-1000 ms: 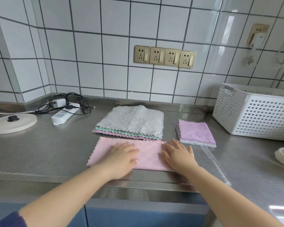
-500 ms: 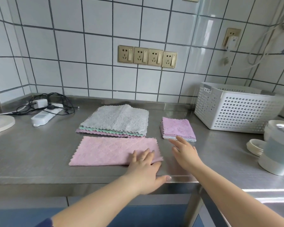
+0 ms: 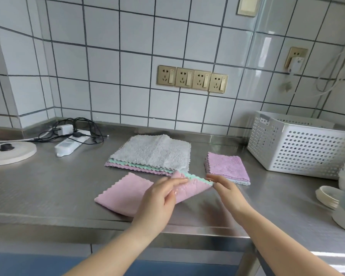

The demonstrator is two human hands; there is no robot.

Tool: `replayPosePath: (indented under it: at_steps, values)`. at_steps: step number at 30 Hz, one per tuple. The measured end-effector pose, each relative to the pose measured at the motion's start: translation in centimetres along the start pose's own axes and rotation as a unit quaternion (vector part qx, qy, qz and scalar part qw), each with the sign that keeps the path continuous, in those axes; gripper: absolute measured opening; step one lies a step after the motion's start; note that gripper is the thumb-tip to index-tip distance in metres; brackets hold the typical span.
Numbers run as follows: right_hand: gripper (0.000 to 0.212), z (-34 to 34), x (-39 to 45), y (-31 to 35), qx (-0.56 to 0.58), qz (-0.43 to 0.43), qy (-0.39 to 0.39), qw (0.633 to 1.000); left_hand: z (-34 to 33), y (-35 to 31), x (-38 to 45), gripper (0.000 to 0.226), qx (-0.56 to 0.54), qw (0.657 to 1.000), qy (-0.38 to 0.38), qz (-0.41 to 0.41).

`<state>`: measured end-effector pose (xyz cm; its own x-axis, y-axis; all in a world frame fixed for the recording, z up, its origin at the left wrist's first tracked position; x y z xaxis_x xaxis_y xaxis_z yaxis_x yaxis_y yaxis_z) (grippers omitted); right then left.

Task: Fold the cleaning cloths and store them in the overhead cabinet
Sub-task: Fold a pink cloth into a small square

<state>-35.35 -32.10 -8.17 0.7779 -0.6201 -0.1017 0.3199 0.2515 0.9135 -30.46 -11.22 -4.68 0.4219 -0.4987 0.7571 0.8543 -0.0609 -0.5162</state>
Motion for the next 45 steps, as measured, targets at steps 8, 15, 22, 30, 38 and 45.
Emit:
replayPosePath:
  at_steps: [8, 15, 22, 30, 38, 45]
  values:
    - [0.034, -7.3, -0.6, 3.8, 0.082, 0.02, 0.127, 0.988, 6.1, 4.2, -2.3, 0.041, -0.12, 0.968, -0.13, 0.18]
    - [0.025, -11.9, 1.5, 5.4, -0.134, 0.066, 0.027, 0.988, 9.5, 8.4, -5.3, 0.052, 0.1, 0.977, 0.065, 0.176]
    - [0.038, -15.0, 2.8, 6.4, -0.308, 0.1, 0.022, 0.946, 10.7, 10.5, -5.9, 0.051, 0.295, 0.933, 0.159, 0.129]
    - [0.035, -16.3, 4.0, 6.5, -0.343, 0.109, 0.016, 0.933, 11.4, 10.9, -5.9, 0.038, 0.359, 0.904, 0.204, 0.109]
    - [0.03, -16.5, 4.0, 6.6, -0.344, 0.105, 0.02, 0.933, 7.1, 8.6, -3.9, 0.059, 0.209, 0.93, 0.302, 0.024]
    - [0.024, -15.7, 4.4, 6.2, -0.314, 0.09, 0.011, 0.945, 4.9, 9.8, -4.7, 0.074, 0.25, 0.88, 0.398, 0.063]
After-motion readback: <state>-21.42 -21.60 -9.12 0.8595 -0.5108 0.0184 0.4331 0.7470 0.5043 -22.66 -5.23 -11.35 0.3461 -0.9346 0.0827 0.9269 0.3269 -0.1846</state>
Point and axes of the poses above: each hand's wrist, its own x-axis towards the middle knuckle, its own z-axis out of the back of the hand, y = z × x, the point moved 7 cm from there along x, towards the middle knuckle, and after that the axes turned 15 degrees about -z, right-handed, at the moved point
